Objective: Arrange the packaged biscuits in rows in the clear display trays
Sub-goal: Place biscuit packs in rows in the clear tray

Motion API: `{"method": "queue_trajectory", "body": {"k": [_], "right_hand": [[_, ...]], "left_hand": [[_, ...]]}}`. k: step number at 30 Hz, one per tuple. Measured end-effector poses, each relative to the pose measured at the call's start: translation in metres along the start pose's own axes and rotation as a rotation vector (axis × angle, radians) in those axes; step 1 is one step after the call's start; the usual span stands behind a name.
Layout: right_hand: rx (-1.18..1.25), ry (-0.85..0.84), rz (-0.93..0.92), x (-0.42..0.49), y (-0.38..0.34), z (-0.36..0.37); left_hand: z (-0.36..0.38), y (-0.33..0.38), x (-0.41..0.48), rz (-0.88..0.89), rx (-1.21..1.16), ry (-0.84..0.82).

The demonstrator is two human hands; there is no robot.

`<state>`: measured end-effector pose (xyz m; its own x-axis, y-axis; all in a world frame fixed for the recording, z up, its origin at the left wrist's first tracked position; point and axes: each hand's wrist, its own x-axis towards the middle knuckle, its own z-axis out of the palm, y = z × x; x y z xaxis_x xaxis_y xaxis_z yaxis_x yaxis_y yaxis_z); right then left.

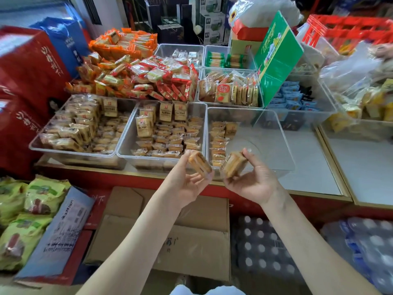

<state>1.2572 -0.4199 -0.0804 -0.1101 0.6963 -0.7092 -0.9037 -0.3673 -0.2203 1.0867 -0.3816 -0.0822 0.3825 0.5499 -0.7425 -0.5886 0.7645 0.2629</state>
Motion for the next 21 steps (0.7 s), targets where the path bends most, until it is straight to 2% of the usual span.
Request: {"method": "queue_trajectory", "body": {"k": [3, 7, 10, 15, 18, 21], "right_hand": [[0.075, 0.046, -0.035, 0.004, 0.004, 0.0], [0.0, 0.038, -0.172, 0.008, 0.005, 0.0], [-0.083, -0.055, -0.259, 0.005, 0.005, 0.0], [-0.301, -0.204, -0.288, 0.005, 0.0, -0.009], [-0.446, -0.246, -0.33, 0.002, -0.005, -0.01], [-0.493, -0.236, -0.358, -0.002, -0.009, -0.009]], "left_hand": [[0.002, -0.001, 0.001, -0.038, -0.199, -0.035], [0.001, -0.004, 0.002, -0.03, -0.22, -0.058], [-0.002, -0.005, 0.001, -0.023, -0.115, -0.133], [-0.003, 0.001, 0.0, 0.016, 0.091, -0.207], [-0.003, 0.005, -0.001, 0.047, 0.246, -0.258], [-0.004, 0.005, 0.002, 0.101, 0.387, -0.272]]}}
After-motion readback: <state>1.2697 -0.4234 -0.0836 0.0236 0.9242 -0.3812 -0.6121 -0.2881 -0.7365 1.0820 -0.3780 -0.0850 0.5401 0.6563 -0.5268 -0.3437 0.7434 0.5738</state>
